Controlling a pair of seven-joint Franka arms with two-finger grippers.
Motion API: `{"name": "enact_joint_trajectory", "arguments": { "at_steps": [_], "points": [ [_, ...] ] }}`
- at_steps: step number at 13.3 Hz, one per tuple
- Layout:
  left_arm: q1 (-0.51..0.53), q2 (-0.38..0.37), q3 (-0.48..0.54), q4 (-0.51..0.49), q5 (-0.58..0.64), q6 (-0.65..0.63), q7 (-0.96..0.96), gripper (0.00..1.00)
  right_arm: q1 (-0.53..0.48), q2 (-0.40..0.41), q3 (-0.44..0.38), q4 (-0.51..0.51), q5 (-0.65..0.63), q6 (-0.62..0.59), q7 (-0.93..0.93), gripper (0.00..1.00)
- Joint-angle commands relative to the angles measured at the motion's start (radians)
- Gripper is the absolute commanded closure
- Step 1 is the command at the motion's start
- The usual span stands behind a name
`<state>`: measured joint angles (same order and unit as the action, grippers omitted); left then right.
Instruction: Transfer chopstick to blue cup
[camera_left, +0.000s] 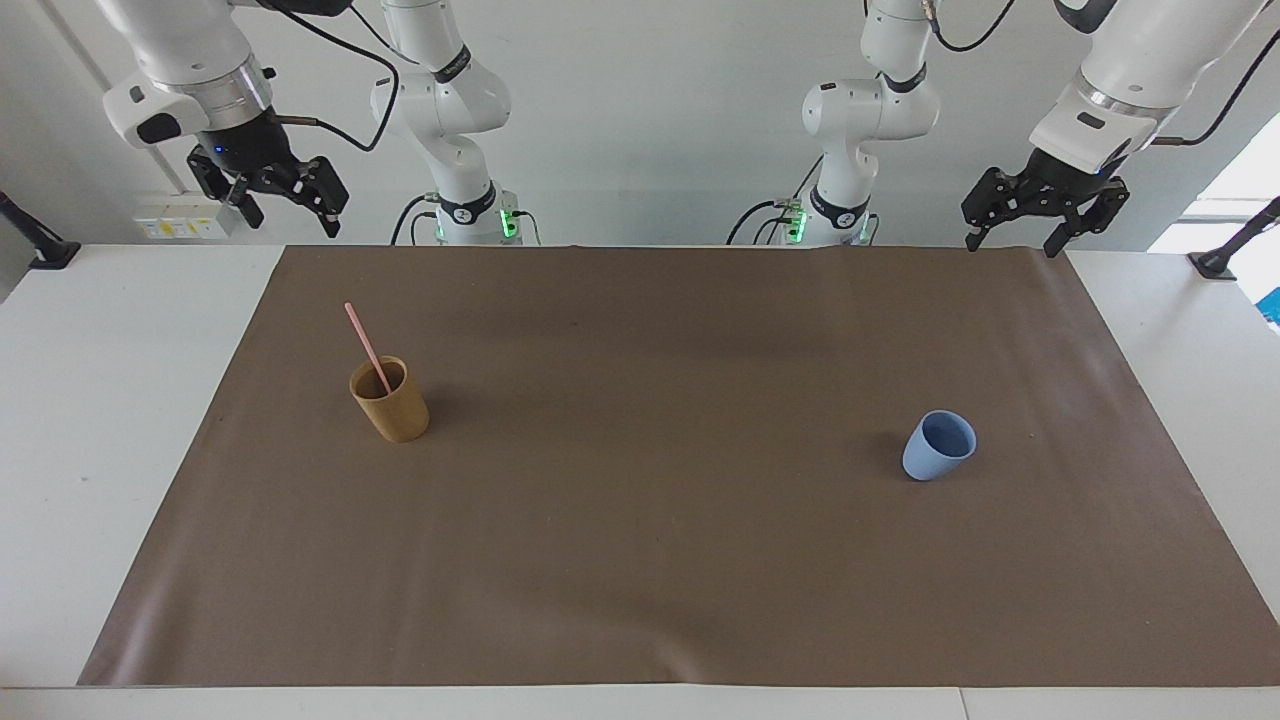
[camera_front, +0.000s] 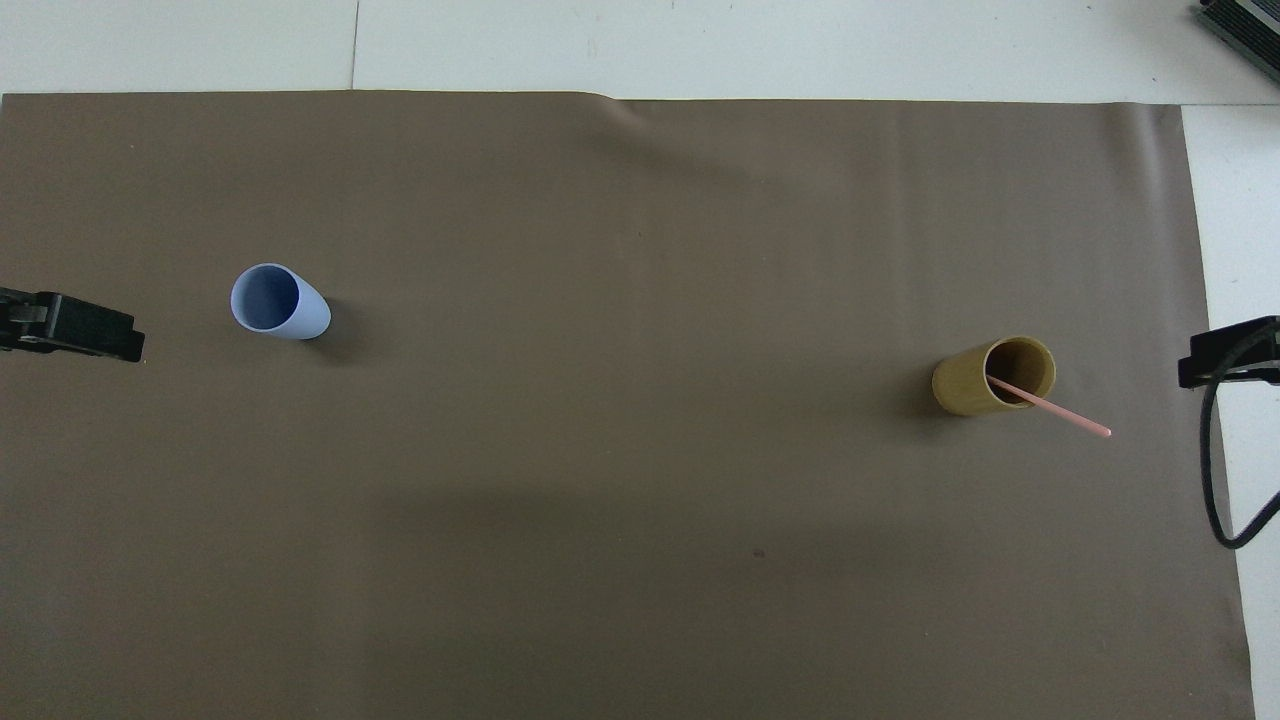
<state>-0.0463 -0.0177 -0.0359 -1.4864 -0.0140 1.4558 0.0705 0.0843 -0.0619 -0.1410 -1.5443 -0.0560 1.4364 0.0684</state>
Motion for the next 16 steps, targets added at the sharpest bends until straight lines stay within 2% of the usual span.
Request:
{"name": "enact_joint_trajectory", "arguments": {
  "at_steps": [1,5,9,16],
  "points": [
    [-0.003,-0.024,0.004,-0.029,0.012,0.014,-0.001,0.0,-0.012,-0.019,0.003,-0.028,-0.002,0.029,-0.027,0.0],
    [-0.003,-0.025,0.004,-0.031,0.012,0.018,-0.001,0.0,-0.011,-0.019,0.003,-0.034,-0.002,0.045,-0.032,0.0],
    [-0.004,-0.025,0.004,-0.031,0.012,0.018,-0.001,0.0,-0.009,-0.019,0.003,-0.051,-0.002,0.061,-0.114,0.0],
    [-0.009,-0.03,0.004,-0.04,0.012,0.018,-0.003,0.0,-0.011,-0.019,0.003,-0.062,-0.001,0.088,-0.114,0.0]
  ]
}}
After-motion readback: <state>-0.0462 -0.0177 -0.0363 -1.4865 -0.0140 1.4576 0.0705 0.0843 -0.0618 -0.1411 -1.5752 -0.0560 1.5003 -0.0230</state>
